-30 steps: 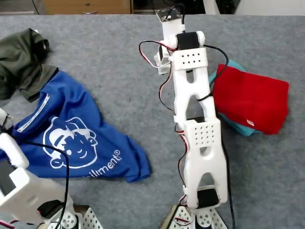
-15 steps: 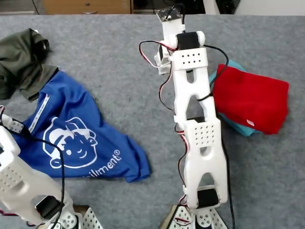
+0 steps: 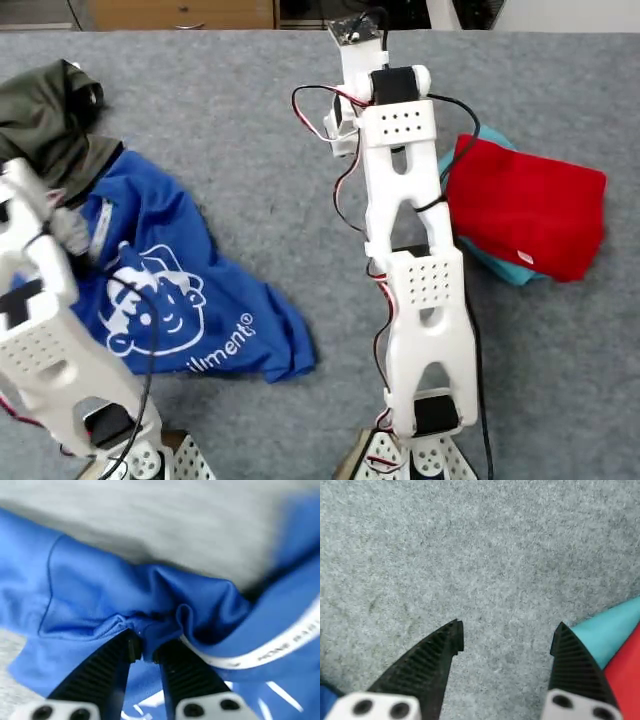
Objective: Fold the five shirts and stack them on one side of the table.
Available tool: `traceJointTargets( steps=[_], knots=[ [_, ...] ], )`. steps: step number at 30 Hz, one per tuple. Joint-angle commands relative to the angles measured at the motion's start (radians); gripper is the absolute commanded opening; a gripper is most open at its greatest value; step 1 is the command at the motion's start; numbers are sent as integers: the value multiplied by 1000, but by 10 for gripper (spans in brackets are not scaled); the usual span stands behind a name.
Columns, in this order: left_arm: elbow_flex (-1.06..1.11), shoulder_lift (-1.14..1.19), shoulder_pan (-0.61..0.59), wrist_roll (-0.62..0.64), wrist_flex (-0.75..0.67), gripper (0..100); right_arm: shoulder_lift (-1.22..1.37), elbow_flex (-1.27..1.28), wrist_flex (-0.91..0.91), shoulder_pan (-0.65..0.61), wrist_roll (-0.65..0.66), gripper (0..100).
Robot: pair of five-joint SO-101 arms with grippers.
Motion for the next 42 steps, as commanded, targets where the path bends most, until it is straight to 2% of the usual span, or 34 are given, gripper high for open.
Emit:
traceJointTargets(
  steps=[1,5,11,17,23,30,36,39,42],
  knots=[
    [32,-131,192,-6,9,18,-90,1,20,21,-8,288],
    [132,-234,420,-5,-11,18,-151,31,20,59,-6,288],
    [298,-355,715,-3,-124,18,-305,153,20,153,5,288],
    [379,-463,976,-5,-147,18,-458,354,20,229,186,288],
    [411,-581,1149,-6,-138,33,-555,473,20,300,258,288],
    [422,-753,1180,-6,-48,231,-558,498,18,314,258,288],
    [423,-938,1174,-28,60,254,-558,498,14,298,258,288],
    [430,-1023,1099,-121,84,250,-556,501,14,259,258,288],
    [423,-1110,918,-172,81,250,-556,501,14,206,258,288]
  ],
)
